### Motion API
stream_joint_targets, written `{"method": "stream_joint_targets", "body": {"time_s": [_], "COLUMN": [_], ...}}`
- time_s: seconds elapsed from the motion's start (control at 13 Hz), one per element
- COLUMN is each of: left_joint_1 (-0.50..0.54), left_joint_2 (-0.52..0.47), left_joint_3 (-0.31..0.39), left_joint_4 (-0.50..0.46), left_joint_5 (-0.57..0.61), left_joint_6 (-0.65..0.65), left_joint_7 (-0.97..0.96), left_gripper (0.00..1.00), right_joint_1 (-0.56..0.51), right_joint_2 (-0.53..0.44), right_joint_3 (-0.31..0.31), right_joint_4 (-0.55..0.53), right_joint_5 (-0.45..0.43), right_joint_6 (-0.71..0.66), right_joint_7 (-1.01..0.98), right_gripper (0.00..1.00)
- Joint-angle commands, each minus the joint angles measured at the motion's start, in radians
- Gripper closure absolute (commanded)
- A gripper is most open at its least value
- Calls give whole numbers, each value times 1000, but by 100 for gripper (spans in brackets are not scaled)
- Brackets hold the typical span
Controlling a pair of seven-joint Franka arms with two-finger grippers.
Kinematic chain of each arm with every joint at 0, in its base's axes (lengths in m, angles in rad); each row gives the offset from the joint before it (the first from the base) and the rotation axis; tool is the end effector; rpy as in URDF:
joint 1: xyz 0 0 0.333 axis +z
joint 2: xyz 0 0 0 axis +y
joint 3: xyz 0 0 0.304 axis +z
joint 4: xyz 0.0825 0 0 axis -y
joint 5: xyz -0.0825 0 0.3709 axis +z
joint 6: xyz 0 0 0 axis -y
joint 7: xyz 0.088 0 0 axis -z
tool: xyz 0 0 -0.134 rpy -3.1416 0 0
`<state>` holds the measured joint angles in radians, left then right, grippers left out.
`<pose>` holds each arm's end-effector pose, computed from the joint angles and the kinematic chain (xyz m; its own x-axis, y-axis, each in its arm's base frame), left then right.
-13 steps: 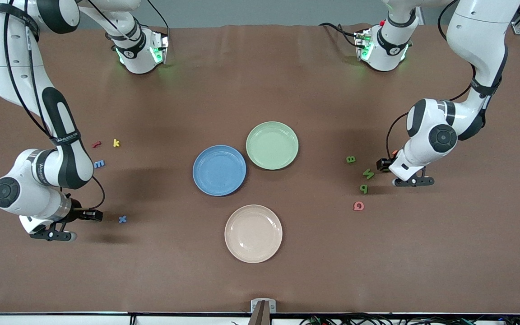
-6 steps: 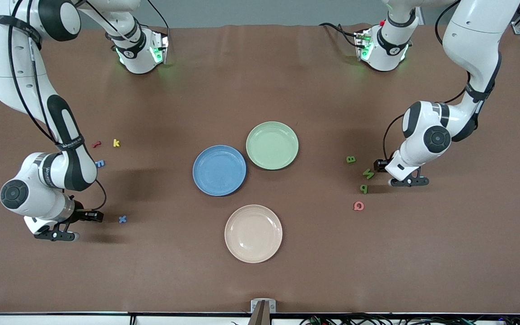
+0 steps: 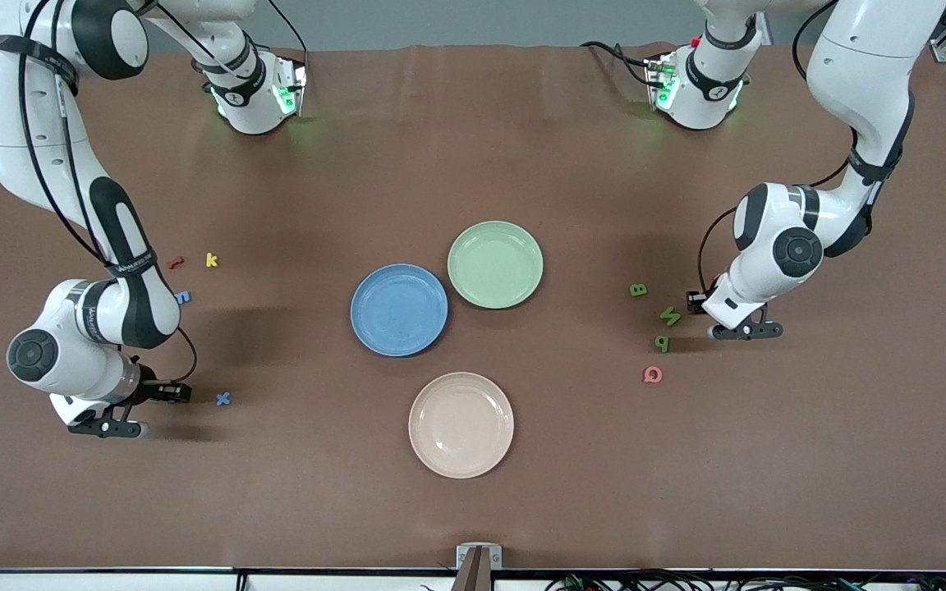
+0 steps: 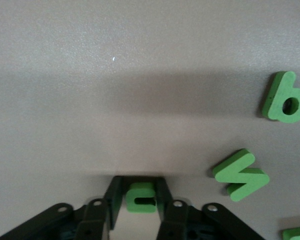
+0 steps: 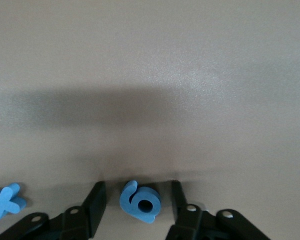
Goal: Sort letters by color into matching plates
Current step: 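Carry the green n to the green plate while the right gripper drops the 6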
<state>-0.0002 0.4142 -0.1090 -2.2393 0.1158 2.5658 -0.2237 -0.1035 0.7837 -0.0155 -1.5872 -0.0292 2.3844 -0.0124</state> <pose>0.5176 -0.0601 0.1493 0.9966 0.0231 -0.0792 0.0208 -0.9994 -0.0292 0.6756 -0.0805 0.1487 0.9967 -0.0806 0.0127 -0.0810 -0.9962 0.0314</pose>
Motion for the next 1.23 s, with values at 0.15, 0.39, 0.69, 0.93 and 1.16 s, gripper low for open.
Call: {"method": "stream_joint_targets", "body": {"time_s": [0.15, 0.39, 0.69, 0.93, 1.16], "left_joint_1": [2, -9, -8, -6, -15], "left_joint_2": [-15, -105, -195, -195, -141], "left_joint_3": [-1, -8, -124, -257, -401], "left_joint_4": [-13, -2, 17, 30, 76], "left_joint_5": [22, 22, 18, 7, 7], "left_joint_6": [5, -132, -259, -259, -259], "left_joint_7": [-11, -20, -147, -334, -540], "left_gripper": [77, 78, 78, 78, 78], "right_joint_1": [2, 68, 217, 396, 534], "right_joint_2": [2, -62, -217, -293, -307], "right_joint_3": [9, 19, 52, 57, 57], "right_joint_4": [23, 39, 7, -77, -175], "right_joint_5": [-12, 2, 89, 104, 104], "right_joint_6": [-17, -187, -379, -334, -190], "right_joint_7": [-5, 116, 454, 719, 929], "right_gripper": [100, 100, 100, 100, 100]}}
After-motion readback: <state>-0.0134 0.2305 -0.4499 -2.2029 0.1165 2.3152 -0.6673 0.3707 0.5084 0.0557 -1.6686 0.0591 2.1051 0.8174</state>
